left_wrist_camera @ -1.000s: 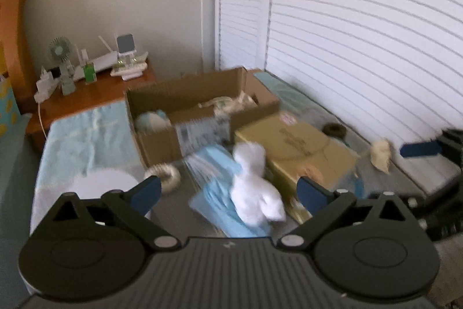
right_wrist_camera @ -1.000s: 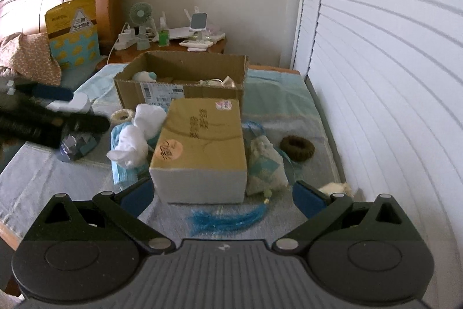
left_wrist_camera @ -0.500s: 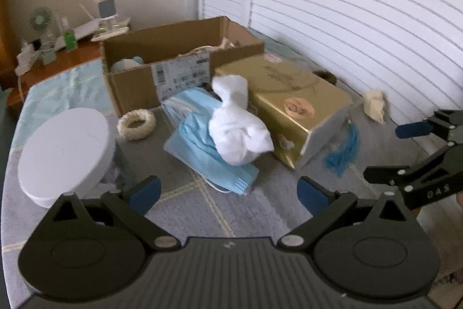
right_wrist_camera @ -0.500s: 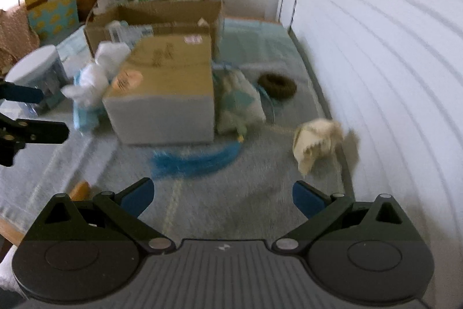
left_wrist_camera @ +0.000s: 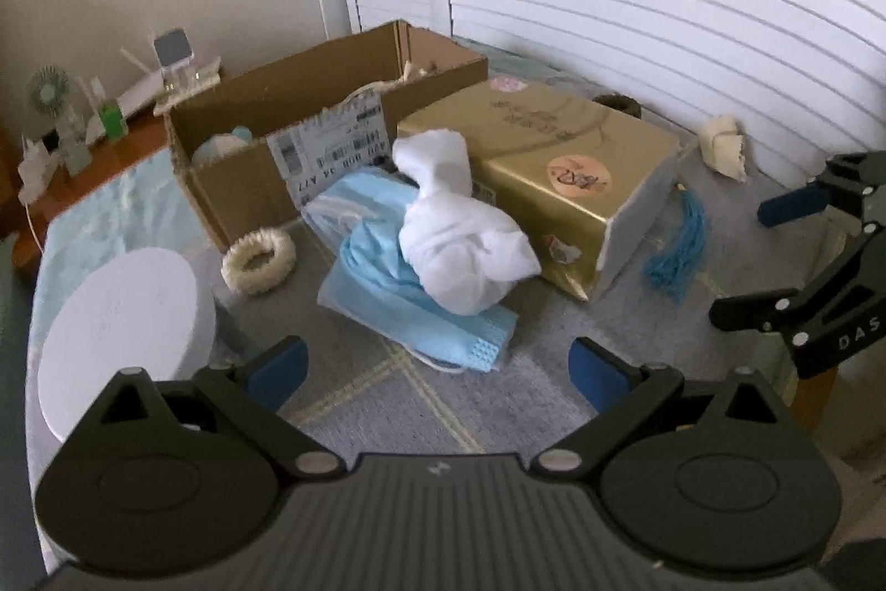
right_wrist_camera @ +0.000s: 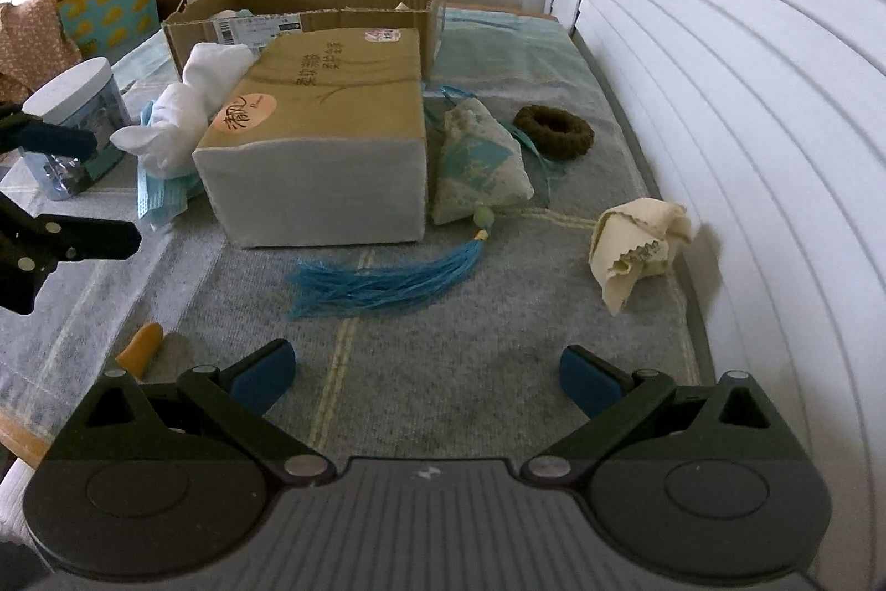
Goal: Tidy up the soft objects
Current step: 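Grasp the blue face mask with the left tool while the right tool grasps the beige cloth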
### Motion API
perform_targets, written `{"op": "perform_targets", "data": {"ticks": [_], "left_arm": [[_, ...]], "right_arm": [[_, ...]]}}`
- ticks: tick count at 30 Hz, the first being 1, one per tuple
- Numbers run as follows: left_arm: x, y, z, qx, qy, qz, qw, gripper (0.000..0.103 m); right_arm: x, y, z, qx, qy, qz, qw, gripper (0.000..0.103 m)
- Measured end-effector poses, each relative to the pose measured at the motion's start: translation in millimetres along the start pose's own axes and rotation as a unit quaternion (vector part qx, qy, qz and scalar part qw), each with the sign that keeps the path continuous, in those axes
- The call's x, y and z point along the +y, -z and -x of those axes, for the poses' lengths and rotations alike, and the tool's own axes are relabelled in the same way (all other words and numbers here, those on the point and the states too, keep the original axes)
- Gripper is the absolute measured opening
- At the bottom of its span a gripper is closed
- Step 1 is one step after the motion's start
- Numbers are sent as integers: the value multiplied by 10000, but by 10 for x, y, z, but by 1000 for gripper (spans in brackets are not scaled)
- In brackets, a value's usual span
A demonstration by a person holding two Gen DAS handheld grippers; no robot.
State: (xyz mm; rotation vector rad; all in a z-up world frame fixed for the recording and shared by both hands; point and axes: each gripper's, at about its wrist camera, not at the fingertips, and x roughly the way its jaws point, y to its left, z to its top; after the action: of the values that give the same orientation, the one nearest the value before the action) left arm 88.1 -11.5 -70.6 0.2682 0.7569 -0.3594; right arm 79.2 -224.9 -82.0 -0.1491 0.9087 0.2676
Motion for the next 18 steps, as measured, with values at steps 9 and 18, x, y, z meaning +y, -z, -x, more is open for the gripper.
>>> {"op": "perform_targets", "data": {"ticks": [9,18], "left_arm": [[-26,-111,-146,-186,-213,-356,9990,100],[-44,-111,-322,-281,-283,-473,9981,99]], "right_arm": [[10,8,-4,-67,18,-39,10000,103],[14,16,-6,-76,39,-57,9999,103]]}}
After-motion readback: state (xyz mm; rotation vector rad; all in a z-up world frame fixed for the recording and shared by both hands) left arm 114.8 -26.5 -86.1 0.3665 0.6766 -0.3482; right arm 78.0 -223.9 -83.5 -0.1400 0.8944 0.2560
